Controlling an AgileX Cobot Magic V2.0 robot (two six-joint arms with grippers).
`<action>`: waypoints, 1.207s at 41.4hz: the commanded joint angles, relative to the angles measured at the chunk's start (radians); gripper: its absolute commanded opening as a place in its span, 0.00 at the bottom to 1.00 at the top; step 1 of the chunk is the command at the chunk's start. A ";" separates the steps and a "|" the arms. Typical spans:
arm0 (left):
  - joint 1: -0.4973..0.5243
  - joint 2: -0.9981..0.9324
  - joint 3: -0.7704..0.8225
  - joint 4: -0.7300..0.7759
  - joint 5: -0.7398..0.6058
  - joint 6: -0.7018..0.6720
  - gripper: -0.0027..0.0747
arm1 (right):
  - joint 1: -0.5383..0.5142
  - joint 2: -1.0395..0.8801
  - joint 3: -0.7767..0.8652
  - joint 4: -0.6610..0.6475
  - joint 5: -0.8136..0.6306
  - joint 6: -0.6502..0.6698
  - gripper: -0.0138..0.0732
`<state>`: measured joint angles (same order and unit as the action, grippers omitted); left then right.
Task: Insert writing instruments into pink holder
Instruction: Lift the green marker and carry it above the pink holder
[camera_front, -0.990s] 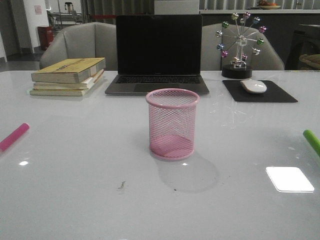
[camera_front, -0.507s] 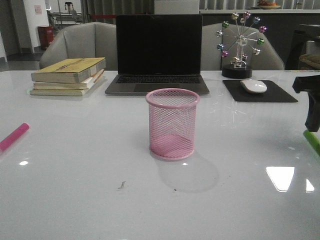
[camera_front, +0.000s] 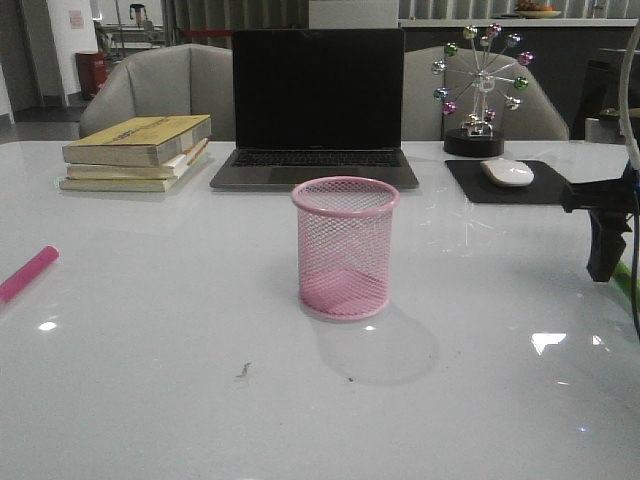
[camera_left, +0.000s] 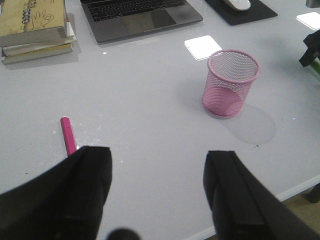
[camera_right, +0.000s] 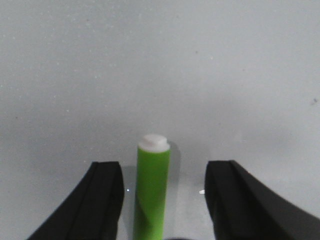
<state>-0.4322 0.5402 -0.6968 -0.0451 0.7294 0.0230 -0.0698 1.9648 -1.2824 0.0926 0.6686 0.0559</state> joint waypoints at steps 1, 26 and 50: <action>-0.007 0.012 -0.030 -0.009 -0.076 0.002 0.62 | 0.000 -0.043 -0.027 0.004 -0.024 -0.006 0.58; -0.007 0.015 -0.030 -0.009 -0.076 0.002 0.62 | 0.131 -0.375 0.118 0.005 -0.266 -0.020 0.29; -0.007 0.015 -0.030 -0.009 -0.076 0.002 0.62 | 0.591 -0.604 0.430 -0.031 -1.297 -0.020 0.29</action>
<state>-0.4322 0.5439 -0.6968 -0.0451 0.7294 0.0230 0.4970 1.3565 -0.8275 0.0798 -0.4400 0.0487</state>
